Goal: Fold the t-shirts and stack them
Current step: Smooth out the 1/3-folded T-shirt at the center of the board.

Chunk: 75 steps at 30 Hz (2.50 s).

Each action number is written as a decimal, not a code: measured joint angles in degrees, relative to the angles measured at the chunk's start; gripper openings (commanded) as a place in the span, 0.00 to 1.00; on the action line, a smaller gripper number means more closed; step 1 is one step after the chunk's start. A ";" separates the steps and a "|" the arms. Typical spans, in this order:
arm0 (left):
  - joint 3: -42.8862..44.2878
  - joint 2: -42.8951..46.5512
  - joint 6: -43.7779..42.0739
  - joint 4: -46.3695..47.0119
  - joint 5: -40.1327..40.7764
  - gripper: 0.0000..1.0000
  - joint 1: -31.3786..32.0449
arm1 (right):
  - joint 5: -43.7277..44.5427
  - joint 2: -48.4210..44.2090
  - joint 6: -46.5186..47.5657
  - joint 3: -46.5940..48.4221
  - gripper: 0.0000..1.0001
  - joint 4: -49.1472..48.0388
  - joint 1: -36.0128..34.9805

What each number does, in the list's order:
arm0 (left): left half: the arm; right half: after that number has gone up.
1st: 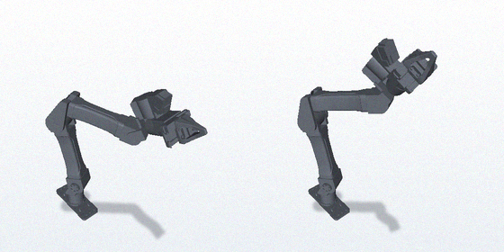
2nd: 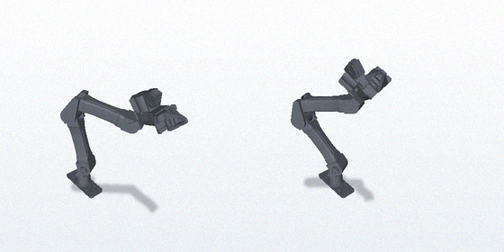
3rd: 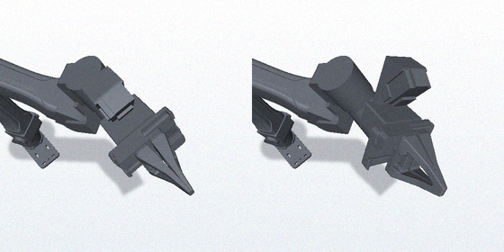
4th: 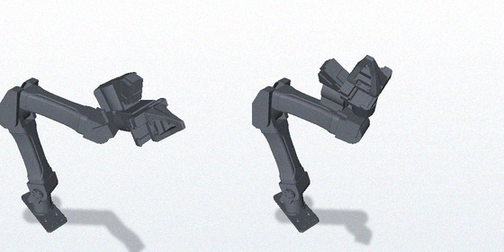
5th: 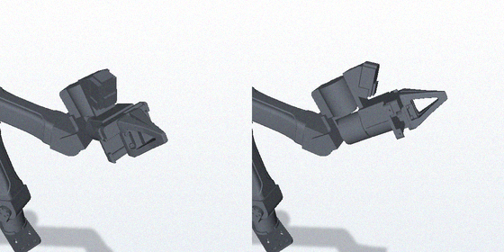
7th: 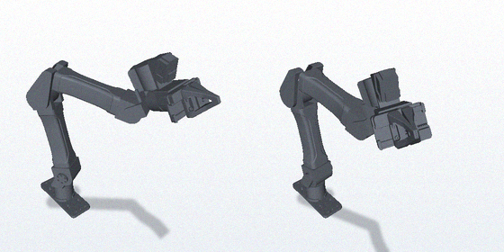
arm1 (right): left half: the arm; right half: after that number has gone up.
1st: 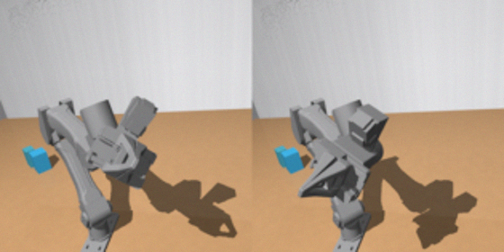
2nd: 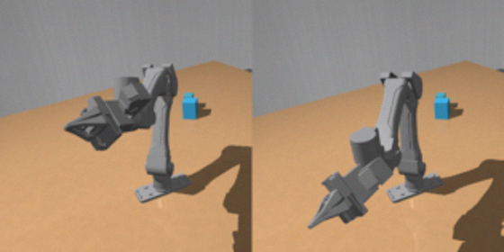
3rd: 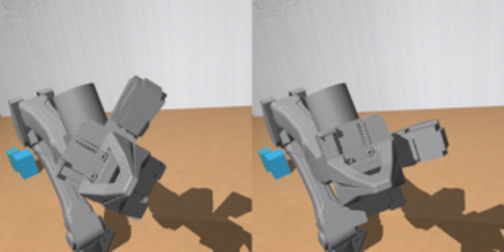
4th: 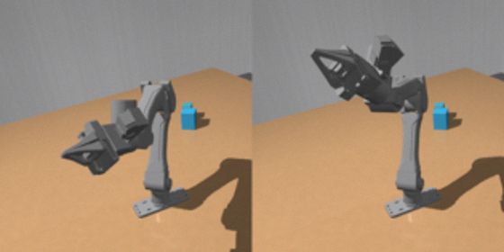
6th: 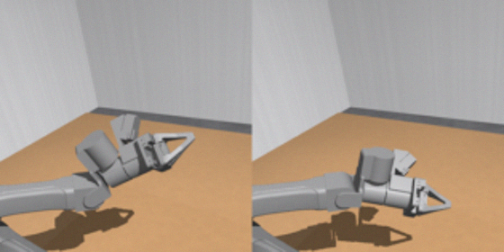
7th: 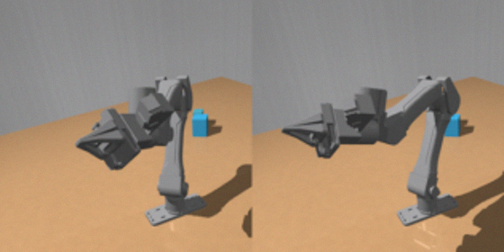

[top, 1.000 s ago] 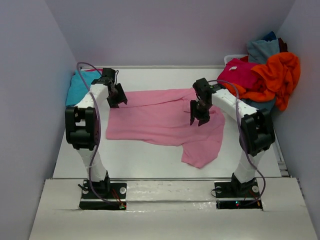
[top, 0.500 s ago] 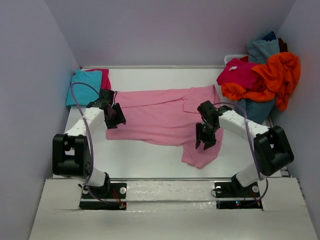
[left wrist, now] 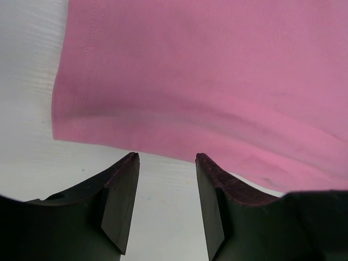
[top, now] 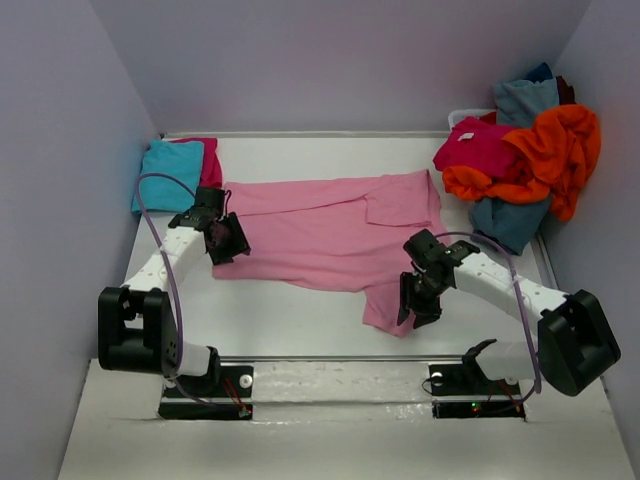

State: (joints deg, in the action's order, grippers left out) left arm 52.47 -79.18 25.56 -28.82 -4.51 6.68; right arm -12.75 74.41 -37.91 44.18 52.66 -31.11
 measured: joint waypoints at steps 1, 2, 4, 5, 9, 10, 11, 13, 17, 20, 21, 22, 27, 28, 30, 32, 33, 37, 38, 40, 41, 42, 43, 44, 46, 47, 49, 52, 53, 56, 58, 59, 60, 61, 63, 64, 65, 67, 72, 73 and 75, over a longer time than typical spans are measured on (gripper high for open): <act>0.00 0.00 0.02 0.00 -0.04 0.57 0.00 | -0.15 -0.59 -0.37 -0.63 0.49 0.20 -0.15; 0.00 0.00 0.04 0.02 -0.09 0.57 0.00 | -0.24 -0.98 -0.68 -1.05 0.49 0.28 -0.39; 0.00 0.00 0.11 0.02 -0.50 0.57 -0.02 | -0.57 -1.29 -1.18 -1.64 0.49 0.48 -0.55; 0.00 0.00 0.17 0.02 -0.81 0.57 0.00 | -0.72 -1.29 -1.51 -1.97 0.49 0.48 -0.83; 0.02 0.00 0.33 0.00 -1.33 0.57 0.00 | -1.22 -1.42 -2.34 -2.73 0.49 0.59 -1.51; 0.02 0.00 0.35 0.00 -1.40 0.57 0.00 | -1.25 -1.42 -2.49 -2.97 0.49 0.61 -1.53; 0.02 0.00 0.37 -0.02 -1.44 0.57 0.00 | -1.25 -1.42 -2.64 -3.19 0.49 0.50 -1.57; 0.04 0.00 0.39 -0.02 -1.46 0.58 0.00 | -1.27 -1.27 -2.86 -3.50 0.49 0.22 -1.62; 0.07 0.00 0.39 -0.04 -1.49 0.58 -0.02 | -1.33 0.83 -3.13 -3.87 0.48 -1.03 -2.10; 0.09 0.00 0.39 -0.11 -1.49 0.57 0.00 | -1.31 2.21 -3.32 -3.87 0.46 -2.05 -2.51; 0.15 -0.02 0.39 -0.13 -1.49 0.58 0.00 | -1.31 2.56 -3.37 -3.87 0.45 -2.49 -2.54; 0.22 -0.02 0.39 -0.11 -1.49 0.58 0.00 | -1.31 2.93 -3.50 -3.87 0.45 -2.99 -2.58; 0.98 -0.04 0.39 -0.26 -1.49 0.57 0.00 | -1.31 6.03 -3.74 -3.87 0.37 -5.42 -2.75; 1.18 -0.04 0.39 -0.26 -1.46 0.57 0.00 | -1.29 6.49 -3.85 -3.87 0.34 -5.79 -2.78; 1.62 -0.09 0.39 -0.35 -1.46 0.58 -0.02 | -1.29 7.08 -3.98 -3.87 0.25 -6.38 -2.84; 1.95 -0.22 0.39 -0.35 -1.46 0.57 0.00 | -1.27 7.82 -4.04 -3.85 0.19 -6.91 -3.02; 2.10 -0.33 0.39 -0.31 -1.46 0.57 0.00 | -1.22 8.02 -4.13 -3.82 0.17 -6.91 -3.13; 2.34 -0.94 0.39 -0.37 -1.44 0.57 0.00 | -1.03 8.15 -4.17 -2.99 0.11 -6.27 -3.50; 2.34 -1.07 0.37 -0.35 -1.46 0.57 0.00 | -0.79 8.11 -4.17 -2.40 0.10 -5.90 -3.50; 2.34 -1.33 0.39 -0.33 -1.46 0.57 0.00 | -0.39 7.87 -4.20 -0.83 0.09 -4.81 -3.50; 2.34 -1.49 0.39 -0.35 -1.46 0.58 0.00 | -0.17 7.50 -4.22 0.02 0.09 -4.26 -3.50; 2.34 -1.64 0.39 -0.33 -1.46 0.58 0.00 | 0.33 6.60 -4.35 1.16 0.09 -3.30 -3.50; 2.34 -1.79 0.39 -0.31 -1.46 0.57 0.00 | 0.74 5.66 -4.44 2.25 0.09 -2.21 -3.50; 2.34 -2.01 0.39 -0.31 -1.46 0.57 0.00 | 1.01 4.96 -4.57 3.23 0.09 -1.44 -3.50; 2.34 -2.40 0.37 -0.31 -1.46 0.57 0.00 | 1.97 3.26 -4.85 5.88 0.09 0.68 -3.50; 2.38 -2.60 0.37 -0.31 -1.46 0.58 0.00 | 2.78 2.43 -5.07 7.21 0.09 1.68 -3.50; 2.45 -3.04 0.35 -0.24 -1.49 0.57 0.00 | 4.07 1.09 -5.49 9.35 0.09 2.99 -3.50; 2.71 -3.72 0.28 -0.17 -1.46 0.58 0.00 | 6.34 0.11 -5.90 12.17 0.09 5.03 -3.50; 2.86 -4.00 0.26 -0.15 -1.49 0.57 0.00 | 7.02 0.11 -5.95 12.81 0.09 5.38 -3.50; 3.30 -4.76 0.15 -0.13 -1.49 0.57 0.00 | 8.98 0.83 -6.03 14.01 0.10 6.19 -3.50; 3.65 -5.09 0.04 -0.13 -1.49 0.58 0.00 | 10.82 2.82 -5.95 15.37 0.10 6.69 -3.50; 3.82 -5.18 0.00 -0.15 -1.51 0.57 0.00 | 11.45 3.89 -5.90 15.98 0.10 6.73 -3.50; 3.96 -5.25 -0.04 -0.13 -1.51 0.57 -0.02 | 11.98 4.90 -5.86 16.48 0.10 6.73 -3.50; 4.09 -5.25 -0.11 -0.17 -1.51 0.57 0.00 | 12.68 6.16 -5.84 17.22 0.10 6.82 -3.50; 4.44 -5.27 -0.22 -0.17 -1.49 0.57 0.00 | 14.32 9.01 -5.68 19.39 0.10 6.91 -3.50; 4.59 -5.31 -0.24 -0.20 -1.51 0.58 0.00 | 14.75 9.99 -5.60 20.28 0.10 6.84 -3.48; 4.74 -5.33 -0.26 -0.15 -1.51 0.57 0.00 | 15.45 11.21 -5.42 21.66 0.10 6.67 -3.48; 4.87 -5.42 -0.31 -0.15 -1.51 0.57 -0.02 | 16.48 12.81 -5.11 23.63 0.10 6.67 -3.32; 4.90 -6.12 -0.55 -0.13 -1.81 0.57 -0.02 | 18.38 18.01 -3.50 29.53 0.11 6.32 -1.86; 4.90 -6.23 -0.61 -0.15 -1.92 0.57 -0.02 | 18.58 19.39 -3.15 30.64 0.12 6.23 -1.40; 4.90 -6.47 -0.68 -0.15 -2.08 0.58 0.00 | 19.10 22.62 -2.40 33.03 0.13 5.75 -0.61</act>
State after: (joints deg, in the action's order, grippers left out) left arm 57.36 -85.65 24.88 -28.97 -6.59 6.68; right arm 6.35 97.03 -40.32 77.21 58.41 -31.73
